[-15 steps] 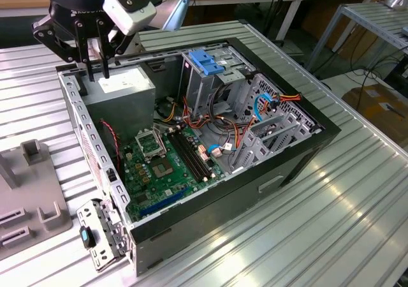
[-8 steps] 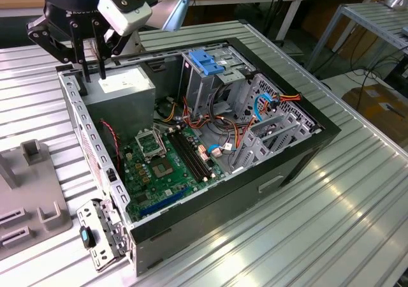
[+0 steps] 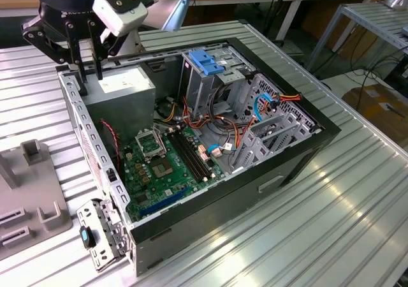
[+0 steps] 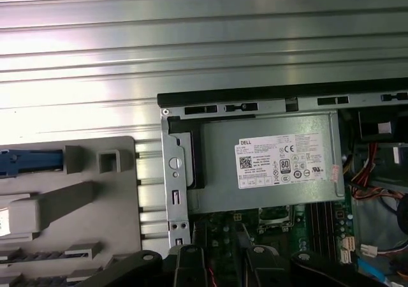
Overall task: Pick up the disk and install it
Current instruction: 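Reach for the disk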
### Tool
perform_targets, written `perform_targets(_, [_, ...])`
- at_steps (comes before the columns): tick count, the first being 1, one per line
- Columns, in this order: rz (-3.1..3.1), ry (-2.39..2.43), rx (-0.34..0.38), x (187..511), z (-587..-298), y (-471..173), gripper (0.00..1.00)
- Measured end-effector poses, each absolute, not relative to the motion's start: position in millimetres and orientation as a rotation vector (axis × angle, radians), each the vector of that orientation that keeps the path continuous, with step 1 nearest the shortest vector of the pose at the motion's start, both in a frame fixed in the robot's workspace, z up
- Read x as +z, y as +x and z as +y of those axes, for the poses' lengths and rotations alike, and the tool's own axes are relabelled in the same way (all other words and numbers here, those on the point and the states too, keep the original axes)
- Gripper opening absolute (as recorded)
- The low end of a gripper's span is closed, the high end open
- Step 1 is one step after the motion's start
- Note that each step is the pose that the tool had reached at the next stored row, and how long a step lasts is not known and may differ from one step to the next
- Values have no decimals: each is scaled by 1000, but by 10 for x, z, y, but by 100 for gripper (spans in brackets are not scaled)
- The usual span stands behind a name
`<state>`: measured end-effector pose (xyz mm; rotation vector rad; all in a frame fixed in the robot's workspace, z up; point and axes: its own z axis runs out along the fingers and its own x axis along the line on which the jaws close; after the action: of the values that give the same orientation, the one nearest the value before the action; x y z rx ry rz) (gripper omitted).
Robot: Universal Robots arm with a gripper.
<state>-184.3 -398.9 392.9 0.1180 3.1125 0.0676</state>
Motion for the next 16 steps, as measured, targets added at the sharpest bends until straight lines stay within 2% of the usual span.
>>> perform_targets(16, [3113, 118, 68, 3927, -3989, -1956, 31])
